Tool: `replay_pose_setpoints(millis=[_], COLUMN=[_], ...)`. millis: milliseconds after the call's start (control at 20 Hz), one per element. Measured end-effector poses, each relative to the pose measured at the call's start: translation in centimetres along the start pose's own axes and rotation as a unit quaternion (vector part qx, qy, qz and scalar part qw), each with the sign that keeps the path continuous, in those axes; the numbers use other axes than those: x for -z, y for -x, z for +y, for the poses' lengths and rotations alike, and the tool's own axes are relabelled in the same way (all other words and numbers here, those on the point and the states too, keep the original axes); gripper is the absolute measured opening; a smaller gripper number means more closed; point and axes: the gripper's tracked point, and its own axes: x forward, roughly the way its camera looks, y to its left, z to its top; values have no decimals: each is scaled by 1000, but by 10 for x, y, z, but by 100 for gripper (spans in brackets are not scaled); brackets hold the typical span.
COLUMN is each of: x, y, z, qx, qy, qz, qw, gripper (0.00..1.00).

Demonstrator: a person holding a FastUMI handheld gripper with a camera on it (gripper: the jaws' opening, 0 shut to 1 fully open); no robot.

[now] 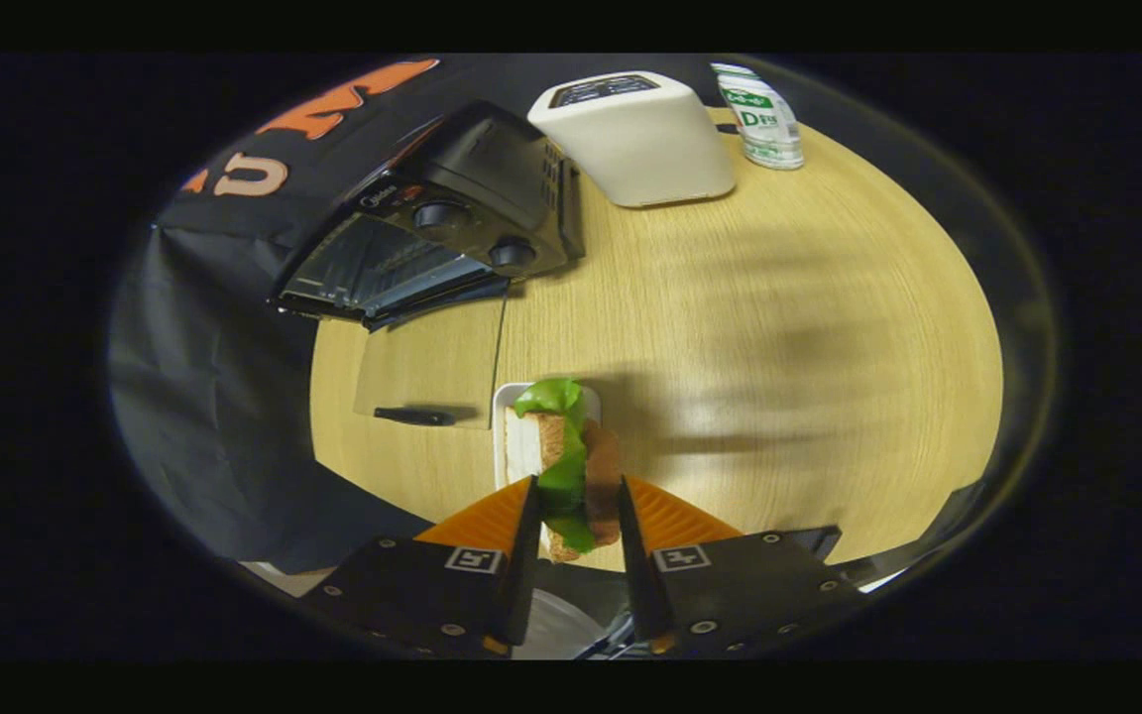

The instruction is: Open the toaster oven, put the food inside, and close the toaster oven door.

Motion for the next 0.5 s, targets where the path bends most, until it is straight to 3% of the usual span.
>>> replay_pose_setpoints(millis=[100, 200, 500], x=[-1, -5, -26], y=[3, 11, 49], z=[4, 7, 23], qx=[-9, -12, -50], qy=[-7, -11, -59], qz=[-16, -33, -111], qw=[1000, 999, 991], gripper=[31, 26, 26])
